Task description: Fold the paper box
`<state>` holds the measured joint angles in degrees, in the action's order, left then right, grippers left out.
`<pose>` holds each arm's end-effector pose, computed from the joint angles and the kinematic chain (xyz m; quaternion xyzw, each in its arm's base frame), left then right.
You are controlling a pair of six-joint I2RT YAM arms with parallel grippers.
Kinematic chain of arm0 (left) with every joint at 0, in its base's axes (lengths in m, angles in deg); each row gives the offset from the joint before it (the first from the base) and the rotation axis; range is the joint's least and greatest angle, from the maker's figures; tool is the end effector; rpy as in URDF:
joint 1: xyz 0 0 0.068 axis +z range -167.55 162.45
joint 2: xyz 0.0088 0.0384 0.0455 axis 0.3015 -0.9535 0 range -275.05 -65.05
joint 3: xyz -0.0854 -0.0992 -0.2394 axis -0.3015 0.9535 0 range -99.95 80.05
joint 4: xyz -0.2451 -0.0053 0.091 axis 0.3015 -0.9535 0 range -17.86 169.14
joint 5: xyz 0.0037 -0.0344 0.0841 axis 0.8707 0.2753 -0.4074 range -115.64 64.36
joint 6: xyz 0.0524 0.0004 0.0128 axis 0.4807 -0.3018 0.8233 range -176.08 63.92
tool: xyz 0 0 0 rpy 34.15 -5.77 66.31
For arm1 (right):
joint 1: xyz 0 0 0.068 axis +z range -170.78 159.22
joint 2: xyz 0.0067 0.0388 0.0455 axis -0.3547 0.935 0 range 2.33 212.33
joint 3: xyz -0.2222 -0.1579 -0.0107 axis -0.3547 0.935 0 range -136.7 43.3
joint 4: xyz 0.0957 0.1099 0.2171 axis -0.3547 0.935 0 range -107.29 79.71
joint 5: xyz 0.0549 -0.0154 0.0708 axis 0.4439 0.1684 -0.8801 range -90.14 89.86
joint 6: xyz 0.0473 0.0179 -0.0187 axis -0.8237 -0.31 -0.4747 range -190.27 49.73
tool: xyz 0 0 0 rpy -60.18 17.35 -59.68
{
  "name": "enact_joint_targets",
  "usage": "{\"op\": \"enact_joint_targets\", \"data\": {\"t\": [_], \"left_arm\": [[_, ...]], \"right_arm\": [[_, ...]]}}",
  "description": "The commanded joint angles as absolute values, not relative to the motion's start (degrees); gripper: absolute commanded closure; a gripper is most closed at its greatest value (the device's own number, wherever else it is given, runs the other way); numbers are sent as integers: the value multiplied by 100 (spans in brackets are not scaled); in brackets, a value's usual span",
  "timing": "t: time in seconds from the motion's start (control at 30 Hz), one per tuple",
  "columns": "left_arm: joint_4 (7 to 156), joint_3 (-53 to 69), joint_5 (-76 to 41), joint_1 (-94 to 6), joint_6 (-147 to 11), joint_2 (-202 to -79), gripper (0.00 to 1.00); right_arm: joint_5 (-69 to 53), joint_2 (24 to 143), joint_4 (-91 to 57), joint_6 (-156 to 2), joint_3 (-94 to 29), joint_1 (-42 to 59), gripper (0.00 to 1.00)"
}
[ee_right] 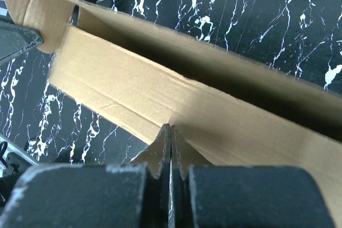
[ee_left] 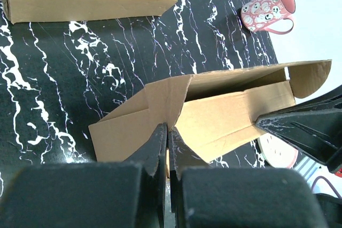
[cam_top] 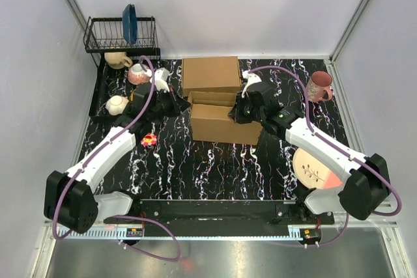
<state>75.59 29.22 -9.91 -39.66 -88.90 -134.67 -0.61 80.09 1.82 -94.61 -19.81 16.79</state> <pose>0.2553 -0.1141 0.2977 -0.0009 0.8265 -0.3551 0.4369 0.2435 0.1877 0.3067 -0.1035 0.8759 0.2456 0.4023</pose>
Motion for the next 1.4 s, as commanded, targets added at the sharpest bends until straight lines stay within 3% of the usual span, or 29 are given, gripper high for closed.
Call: {"op": "enact_joint_targets", "data": {"t": [0.0, 0.43, 0.8, 1.37], "left_arm": [[7352, 2512, -779, -4013, -8878, -13483, 100], [7264, 2354, -753, -4014, -8851, -13466, 100], [8142, 3188, -832, -4057, -8851, -13352, 100], [8301, 3689, -1263, -4163, -8236, -13071, 100]], "right_arm": [[276, 8223, 450, -9304, -1787, 1728, 100], [391, 8214, 477, -9268, -1770, 1781, 100], [426, 8161, 512, -9277, -1770, 1807, 100], [496, 8144, 521, -9260, -1752, 1860, 100]]}}
